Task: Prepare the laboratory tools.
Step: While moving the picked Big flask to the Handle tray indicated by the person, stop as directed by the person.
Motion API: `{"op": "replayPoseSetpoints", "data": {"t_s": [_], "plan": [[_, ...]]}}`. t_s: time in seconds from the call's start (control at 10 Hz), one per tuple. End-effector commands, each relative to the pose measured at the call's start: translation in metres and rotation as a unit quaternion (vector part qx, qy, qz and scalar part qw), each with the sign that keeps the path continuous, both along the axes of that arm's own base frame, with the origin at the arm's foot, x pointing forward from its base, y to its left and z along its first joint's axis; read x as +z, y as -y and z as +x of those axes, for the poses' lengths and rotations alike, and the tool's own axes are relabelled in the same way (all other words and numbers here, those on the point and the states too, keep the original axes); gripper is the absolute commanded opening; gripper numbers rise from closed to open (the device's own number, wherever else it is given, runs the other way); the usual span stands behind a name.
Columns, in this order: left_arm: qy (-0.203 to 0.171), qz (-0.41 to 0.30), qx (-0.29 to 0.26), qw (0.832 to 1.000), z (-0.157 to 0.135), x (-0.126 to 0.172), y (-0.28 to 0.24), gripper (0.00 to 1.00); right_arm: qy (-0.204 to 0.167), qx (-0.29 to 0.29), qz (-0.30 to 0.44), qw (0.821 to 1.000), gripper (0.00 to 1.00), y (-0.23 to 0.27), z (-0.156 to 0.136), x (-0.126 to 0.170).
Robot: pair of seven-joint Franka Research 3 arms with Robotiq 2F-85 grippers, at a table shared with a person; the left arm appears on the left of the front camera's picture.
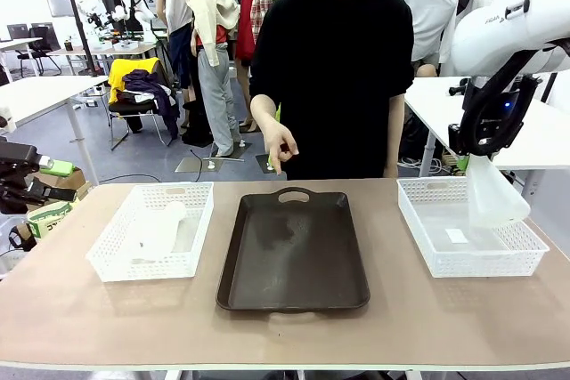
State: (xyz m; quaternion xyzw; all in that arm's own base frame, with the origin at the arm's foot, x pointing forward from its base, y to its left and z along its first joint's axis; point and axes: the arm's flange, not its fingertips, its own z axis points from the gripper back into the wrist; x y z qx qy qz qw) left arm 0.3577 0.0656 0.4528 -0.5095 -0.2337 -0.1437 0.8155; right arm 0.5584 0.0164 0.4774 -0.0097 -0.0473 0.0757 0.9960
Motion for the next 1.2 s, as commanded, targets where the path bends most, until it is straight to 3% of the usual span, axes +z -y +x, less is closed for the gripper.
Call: {"op": "replayPoseSetpoints", "data": {"t_s": [0.0, 1.1], "plan": [[0.012, -0.009, -0.001, 1.0, 0.0009, 0.0001, -0.0001, 1.0, -0.001, 0.001, 0.0, 1.0, 0.0, -0.002, 0.0013, -0.0029], [0.012, -0.009, -0.001, 1.0, 0.0009, 0.0001, -0.0001, 1.0, -0.001, 0.001, 0.0, 1.0, 0.0, -0.002, 0.0013, -0.0029]]}}
